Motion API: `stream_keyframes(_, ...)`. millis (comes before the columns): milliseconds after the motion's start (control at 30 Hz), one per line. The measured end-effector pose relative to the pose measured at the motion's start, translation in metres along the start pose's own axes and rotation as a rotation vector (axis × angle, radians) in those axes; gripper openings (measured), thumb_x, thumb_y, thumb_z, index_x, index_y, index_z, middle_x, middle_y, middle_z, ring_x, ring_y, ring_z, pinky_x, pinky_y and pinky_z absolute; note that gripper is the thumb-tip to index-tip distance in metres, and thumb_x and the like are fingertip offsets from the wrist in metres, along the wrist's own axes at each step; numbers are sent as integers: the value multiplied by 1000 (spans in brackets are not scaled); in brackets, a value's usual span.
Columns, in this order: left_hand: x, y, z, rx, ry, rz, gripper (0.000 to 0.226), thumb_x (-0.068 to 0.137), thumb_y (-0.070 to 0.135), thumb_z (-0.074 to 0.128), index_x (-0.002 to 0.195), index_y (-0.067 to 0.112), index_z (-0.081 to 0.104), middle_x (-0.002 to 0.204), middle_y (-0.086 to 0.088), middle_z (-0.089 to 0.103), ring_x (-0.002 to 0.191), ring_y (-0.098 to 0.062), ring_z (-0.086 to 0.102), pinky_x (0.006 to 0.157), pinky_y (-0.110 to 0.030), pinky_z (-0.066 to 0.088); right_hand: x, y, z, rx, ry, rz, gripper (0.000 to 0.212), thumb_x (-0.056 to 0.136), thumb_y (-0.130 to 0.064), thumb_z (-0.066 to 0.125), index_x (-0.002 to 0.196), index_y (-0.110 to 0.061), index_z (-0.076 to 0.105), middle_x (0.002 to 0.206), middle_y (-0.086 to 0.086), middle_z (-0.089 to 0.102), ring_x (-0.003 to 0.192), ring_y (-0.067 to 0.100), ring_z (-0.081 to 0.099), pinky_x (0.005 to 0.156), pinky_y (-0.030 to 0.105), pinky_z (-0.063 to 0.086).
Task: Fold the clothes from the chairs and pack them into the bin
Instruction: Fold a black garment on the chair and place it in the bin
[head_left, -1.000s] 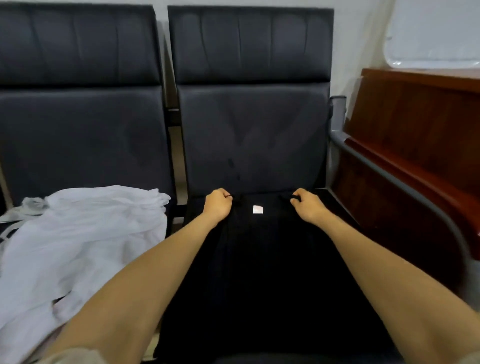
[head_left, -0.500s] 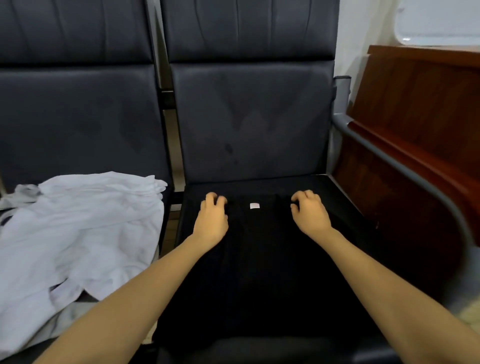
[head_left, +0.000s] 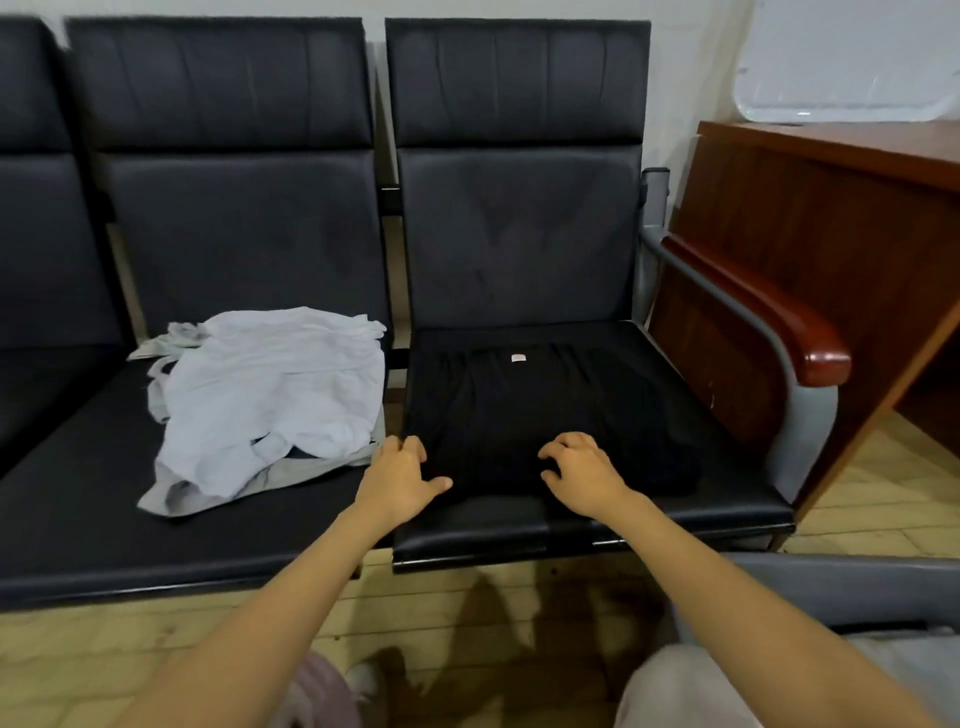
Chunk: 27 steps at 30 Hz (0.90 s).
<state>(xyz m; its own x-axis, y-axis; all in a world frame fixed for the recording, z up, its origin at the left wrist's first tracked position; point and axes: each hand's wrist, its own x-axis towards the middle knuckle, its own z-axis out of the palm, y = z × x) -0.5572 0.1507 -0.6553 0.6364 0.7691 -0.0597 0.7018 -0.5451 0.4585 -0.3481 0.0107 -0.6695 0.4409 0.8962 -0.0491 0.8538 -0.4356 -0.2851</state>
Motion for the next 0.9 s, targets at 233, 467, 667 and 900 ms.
stream_keyframes(233, -22, -23, 5, -138, 42, -113, 44, 80, 44, 72, 100, 13, 47, 107, -6, 52, 100, -23, 52, 76, -29, 41, -17, -37, 33, 73, 44, -13, 43, 100, -35, 43, 141, -20, 41, 146, 2, 37, 139, 21, 28, 115, 37, 24)
stream_keyframes(467, 1, -25, 19, -506, 48, -329, 54, 83, 46, 69, 109, 3, 50, 105, -13, 57, 95, -25, 56, 68, -29, 40, -23, -33, 51, 14, 172, -24, 42, 102, -36, 36, 141, -23, 41, 146, -3, 37, 138, 16, 29, 116, 36, 17)
stream_keyframes(667, 7, -22, 16, -650, 232, -292, 14, 89, 23, 67, 95, 11, 62, 88, -1, 61, 90, -19, 58, 77, -27, 40, -15, -31, 45, 8, 204, -14, 37, 99, -42, 42, 132, -26, 49, 135, -5, 45, 128, 17, 38, 108, 35, 27)
stream_keyframes(900, 0, -1, -7, -628, 522, -18, 15, 103, 27, 36, 101, 14, 45, 72, -2, 46, 62, -12, 42, 53, -13, 35, -14, -33, 39, -4, 178, -22, 37, 99, -42, 43, 133, -27, 47, 133, -5, 45, 126, 18, 40, 106, 36, 30)
